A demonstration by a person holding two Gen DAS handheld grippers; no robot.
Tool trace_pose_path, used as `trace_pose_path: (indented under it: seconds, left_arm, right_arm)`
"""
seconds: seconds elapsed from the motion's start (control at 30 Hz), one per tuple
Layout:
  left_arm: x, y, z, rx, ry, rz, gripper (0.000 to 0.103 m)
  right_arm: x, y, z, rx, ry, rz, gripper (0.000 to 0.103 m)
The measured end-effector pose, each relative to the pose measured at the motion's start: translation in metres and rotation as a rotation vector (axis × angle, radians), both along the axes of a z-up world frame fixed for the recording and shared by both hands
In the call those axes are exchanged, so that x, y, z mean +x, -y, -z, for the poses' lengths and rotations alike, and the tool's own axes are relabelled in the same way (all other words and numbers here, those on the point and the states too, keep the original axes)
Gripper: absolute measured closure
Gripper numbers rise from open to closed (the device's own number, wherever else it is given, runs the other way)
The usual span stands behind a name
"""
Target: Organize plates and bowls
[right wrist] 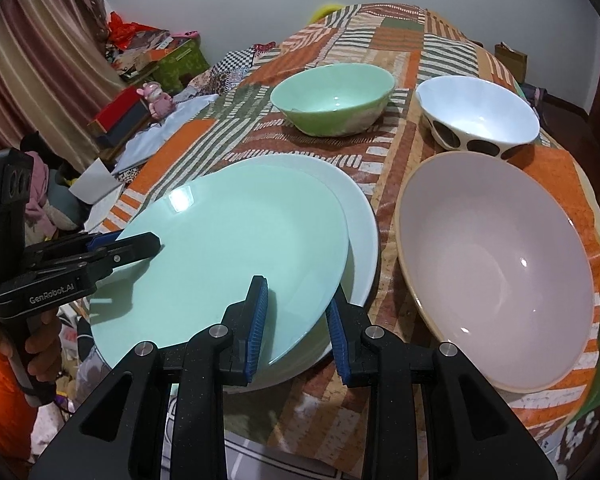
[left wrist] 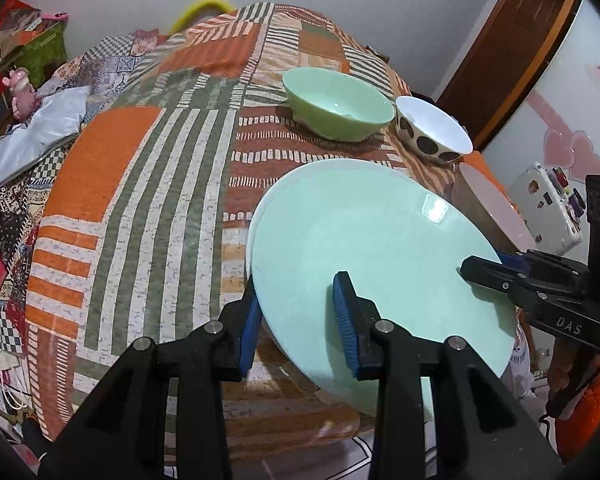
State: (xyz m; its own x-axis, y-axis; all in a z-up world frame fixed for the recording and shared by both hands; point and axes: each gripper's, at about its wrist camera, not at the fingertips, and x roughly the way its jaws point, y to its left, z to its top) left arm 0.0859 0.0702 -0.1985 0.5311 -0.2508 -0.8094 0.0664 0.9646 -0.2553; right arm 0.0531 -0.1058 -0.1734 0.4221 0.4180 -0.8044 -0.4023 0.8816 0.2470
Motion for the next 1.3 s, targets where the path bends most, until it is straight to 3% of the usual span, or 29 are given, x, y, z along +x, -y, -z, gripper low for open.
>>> trace_pose_path:
  seconds: [0.37, 0.7, 1.03, 1.3]
  left_arm:
    - [0.018, -0.011, 0.013, 0.014, -0.03, -0.017, 0.068]
    - [0.024, -0.004, 0.021, 0.06, -0.035, -0.001, 0.07]
    - [0.005, -0.007, -0.003, 0.082, 0.022, -0.024, 0.07]
    - [-0.011, 0.003, -0.03, 0.075, 0.062, -0.035, 0.067]
  right_arm:
    - [0.004, -0.012, 0.008, -0.037, -0.006, -0.011, 0.076]
    - [-0.001, -0.001, 0.008, 0.0, -0.004, 0.029, 0.08]
    - [-0.008, 0.003, 0.0, -0.012, 0.014, 0.024, 0.078]
    - [-0.02, 0.016, -0.017, -0.006, 0.073, 0.057, 0.067]
